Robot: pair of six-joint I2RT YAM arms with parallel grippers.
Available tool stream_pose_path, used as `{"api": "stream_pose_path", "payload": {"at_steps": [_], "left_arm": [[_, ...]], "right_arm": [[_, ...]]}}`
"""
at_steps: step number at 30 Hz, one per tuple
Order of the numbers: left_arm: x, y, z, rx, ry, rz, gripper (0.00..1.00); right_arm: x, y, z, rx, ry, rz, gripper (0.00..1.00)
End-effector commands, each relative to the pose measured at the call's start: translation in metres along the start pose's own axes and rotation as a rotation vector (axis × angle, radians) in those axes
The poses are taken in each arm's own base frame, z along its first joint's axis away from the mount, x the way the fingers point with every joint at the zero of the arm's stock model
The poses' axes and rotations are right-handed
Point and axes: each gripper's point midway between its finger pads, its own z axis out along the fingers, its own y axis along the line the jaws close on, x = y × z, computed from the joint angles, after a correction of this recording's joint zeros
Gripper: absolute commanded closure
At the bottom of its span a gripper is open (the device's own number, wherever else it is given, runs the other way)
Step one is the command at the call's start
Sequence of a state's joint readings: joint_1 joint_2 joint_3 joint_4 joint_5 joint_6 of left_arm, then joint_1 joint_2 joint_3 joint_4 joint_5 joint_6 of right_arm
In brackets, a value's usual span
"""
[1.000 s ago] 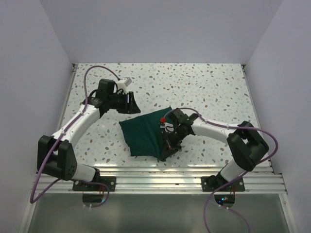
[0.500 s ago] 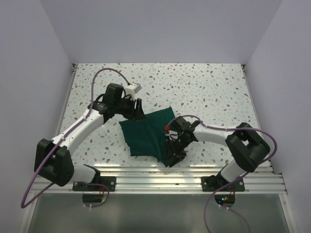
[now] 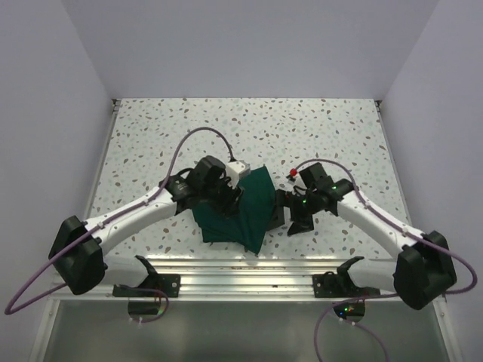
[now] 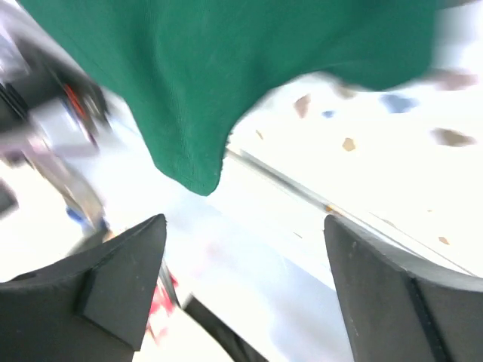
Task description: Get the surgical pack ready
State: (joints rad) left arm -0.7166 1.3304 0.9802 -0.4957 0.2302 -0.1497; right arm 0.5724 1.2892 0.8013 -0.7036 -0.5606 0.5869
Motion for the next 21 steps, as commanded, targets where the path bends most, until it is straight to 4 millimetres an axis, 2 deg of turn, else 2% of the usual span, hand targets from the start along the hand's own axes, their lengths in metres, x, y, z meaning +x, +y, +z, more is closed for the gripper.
{"api": "stream_pose_path", "payload": {"at_steps": [1,4,5,10,15,17,21], "left_arm": [[0.011,-0.009,0.004,-0.074,0.004,0.133,0.44],[0.019,-0.017,0.009,-0.094,0.015,0.183,0.41],[0.022,-0.029,0.011,-0.08,0.022,0.22,0.41],[0.041,-0.047,0.018,-0.067,0.084,0.305,0.4],[0.052,-0.056,0.02,-0.017,0.136,0.32,0.38],[0.057,-0.054,0.019,-0.032,0.158,0.328,0.38],[0.06,-0.036,0.017,-0.137,0.178,0.338,0.37]], "right_arm": [[-0.021,-0.012,-0.039,0.062,-0.161,0.107,0.08],[-0.028,-0.015,-0.047,0.068,-0.189,0.118,0.05],[-0.029,-0.014,-0.05,0.075,-0.188,0.117,0.05],[-0.035,-0.018,-0.061,0.075,-0.24,0.114,0.03],[-0.035,-0.023,-0.059,0.048,-0.236,0.137,0.02],[-0.036,-0.023,-0.057,0.046,-0.226,0.13,0.02],[-0.042,-0.021,-0.059,0.046,-0.208,0.095,0.02]]}}
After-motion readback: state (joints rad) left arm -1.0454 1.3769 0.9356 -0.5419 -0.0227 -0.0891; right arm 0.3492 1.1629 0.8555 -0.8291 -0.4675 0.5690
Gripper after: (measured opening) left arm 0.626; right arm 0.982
